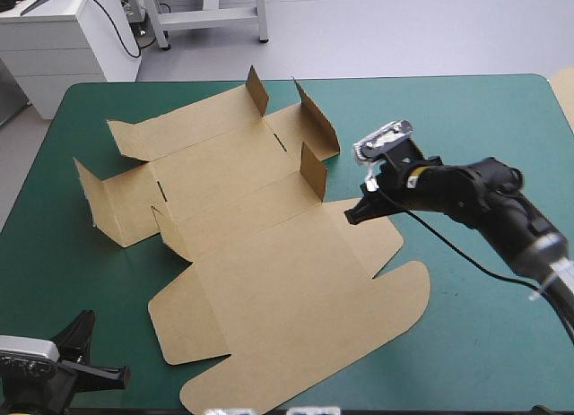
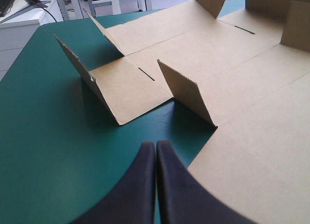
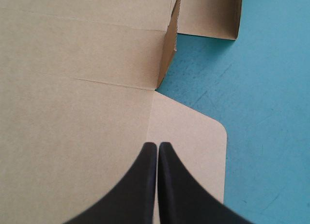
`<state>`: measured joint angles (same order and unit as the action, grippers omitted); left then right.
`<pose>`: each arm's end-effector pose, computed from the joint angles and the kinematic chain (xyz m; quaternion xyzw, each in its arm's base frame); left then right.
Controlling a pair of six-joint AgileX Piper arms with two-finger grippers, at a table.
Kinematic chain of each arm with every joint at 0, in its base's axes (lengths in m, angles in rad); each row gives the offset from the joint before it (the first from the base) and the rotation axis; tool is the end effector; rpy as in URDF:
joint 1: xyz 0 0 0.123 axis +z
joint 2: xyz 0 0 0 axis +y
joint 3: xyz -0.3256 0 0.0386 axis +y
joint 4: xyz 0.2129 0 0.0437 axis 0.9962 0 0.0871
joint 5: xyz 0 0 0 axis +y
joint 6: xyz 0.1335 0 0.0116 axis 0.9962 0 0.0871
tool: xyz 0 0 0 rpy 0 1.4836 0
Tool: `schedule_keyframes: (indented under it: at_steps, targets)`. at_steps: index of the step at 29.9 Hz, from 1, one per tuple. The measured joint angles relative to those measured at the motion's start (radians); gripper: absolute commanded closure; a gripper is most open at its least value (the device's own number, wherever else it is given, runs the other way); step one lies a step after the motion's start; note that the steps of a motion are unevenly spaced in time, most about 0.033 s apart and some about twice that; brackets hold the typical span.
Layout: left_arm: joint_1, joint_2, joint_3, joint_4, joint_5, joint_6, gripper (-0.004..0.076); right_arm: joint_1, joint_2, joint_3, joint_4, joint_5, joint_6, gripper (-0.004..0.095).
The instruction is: Fold the box
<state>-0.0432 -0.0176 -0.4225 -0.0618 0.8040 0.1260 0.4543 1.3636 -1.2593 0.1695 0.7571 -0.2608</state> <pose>-0.0237 -0.0049 0.2496 0.0637 0.7949 -0.0057 0.6033 0.2474 0.1381 0.3785 -0.2894 0.8723 0.1144 0.3772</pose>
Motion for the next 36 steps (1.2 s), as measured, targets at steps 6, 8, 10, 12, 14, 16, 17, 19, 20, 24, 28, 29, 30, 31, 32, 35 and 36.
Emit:
schedule_keyframes:
  at_steps: [6,8,10,12,14,16,17,19,20,24,28,29,30,31,32,35,36]
  targets:
    - [0.0,0.0,0.0,0.0,0.0,0.0,0.0731,0.037,0.225,-0.217,-0.047,0.076,0.045,0.0788]
    - [0.0,0.0,0.0,0.0,0.0,0.0,0.0731,0.037,0.291,-0.306,-0.047,0.117,0.045,0.0679]
    - [0.0,0.0,0.0,0.0,0.0,0.0,0.0731,0.037,0.351,-0.395,-0.048,0.16,0.04,0.0533]
    - [0.0,0.0,0.0,0.0,0.0,0.0,0.0731,0.037,0.403,-0.472,-0.048,0.214,0.033,0.0401]
    - [0.0,0.0,0.0,0.0,0.0,0.0,0.0731,0.037,0.462,-0.553,-0.048,0.266,0.029,0.0308]
    - [0.0,0.0,0.0,0.0,0.0,0.0,0.0731,0.037,0.515,-0.617,-0.047,0.304,0.027,0.0275]
    - [0.0,0.0,0.0,0.0,0.0,0.0,0.0731,0.037,0.544,-0.649,-0.046,0.32,0.027,0.0275]
    - [0.0,0.0,0.0,0.0,0.0,0.0,0.0731,0.037,0.601,-0.705,-0.039,0.339,0.027,0.0275]
    - [0.0,0.0,0.0,0.0,0.0,0.0,0.0731,0.037,0.627,-0.73,-0.037,0.344,0.027,0.0275]
    - [0.0,0.0,0.0,0.0,0.0,0.0,0.0731,0.037,0.708,-0.798,-0.036,0.349,0.027,0.0275]
    - [0.0,0.0,0.0,0.0,0.0,0.0,0.0731,0.037,0.775,-0.824,-0.036,0.35,0.027,0.0275]
    - [0.0,0.0,0.0,0.0,0.0,0.0,0.0731,0.037,0.789,-0.826,-0.037,0.35,0.027,0.0276]
    - [0.0,0.0,0.0,0.0,0.0,0.0,0.0731,0.037,0.8,-0.826,-0.038,0.35,0.027,0.0276]
    - [0.0,0.0,0.0,0.0,0.0,0.0,0.0731,0.037,0.812,-0.826,-0.041,0.35,0.027,0.0276]
    - [0.0,0.0,0.0,0.0,0.0,0.0,0.0731,0.037,0.821,-0.826,-0.048,0.35,0.027,0.0277]
    - [0.0,0.0,0.0,0.0,0.0,0.0,0.0731,0.038,0.84,-0.826,-0.069,0.347,0.027,0.0365]
    - [0.0,0.0,0.0,0.0,0.0,0.0,0.0731,0.038,0.843,-0.827,-0.076,0.347,0.027,0.0431]
